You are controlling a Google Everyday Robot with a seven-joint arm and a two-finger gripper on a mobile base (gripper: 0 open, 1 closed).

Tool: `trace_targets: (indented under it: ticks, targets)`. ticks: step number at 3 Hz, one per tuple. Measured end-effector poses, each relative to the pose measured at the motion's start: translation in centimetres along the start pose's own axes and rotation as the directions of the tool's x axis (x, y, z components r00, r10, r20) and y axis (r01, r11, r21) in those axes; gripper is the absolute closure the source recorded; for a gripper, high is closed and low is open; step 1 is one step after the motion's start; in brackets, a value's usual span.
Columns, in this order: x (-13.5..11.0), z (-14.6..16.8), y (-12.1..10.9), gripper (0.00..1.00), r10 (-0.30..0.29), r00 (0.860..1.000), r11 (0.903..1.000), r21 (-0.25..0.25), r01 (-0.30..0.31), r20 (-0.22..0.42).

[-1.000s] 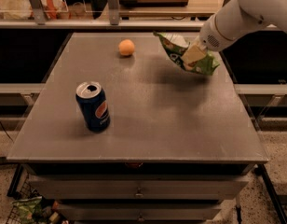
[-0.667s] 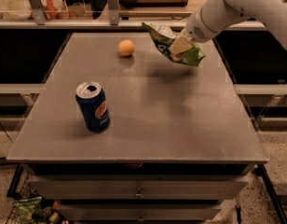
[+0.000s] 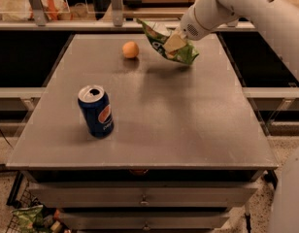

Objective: Move green rice chip bag near orange

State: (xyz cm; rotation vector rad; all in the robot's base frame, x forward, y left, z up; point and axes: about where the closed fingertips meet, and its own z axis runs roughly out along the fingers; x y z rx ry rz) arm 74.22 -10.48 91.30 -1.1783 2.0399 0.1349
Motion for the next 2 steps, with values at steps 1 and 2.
trace_targets:
  ticks: [1, 2]
  targets:
    - [1.09, 2.01, 0.81, 1.0, 0.004, 1.0, 0.9997, -0.024, -0.004, -0.014]
    - [1.05, 2.23, 0.95, 0.82, 0.003, 1.0, 0.9996, -0.028, -0.003, -0.015]
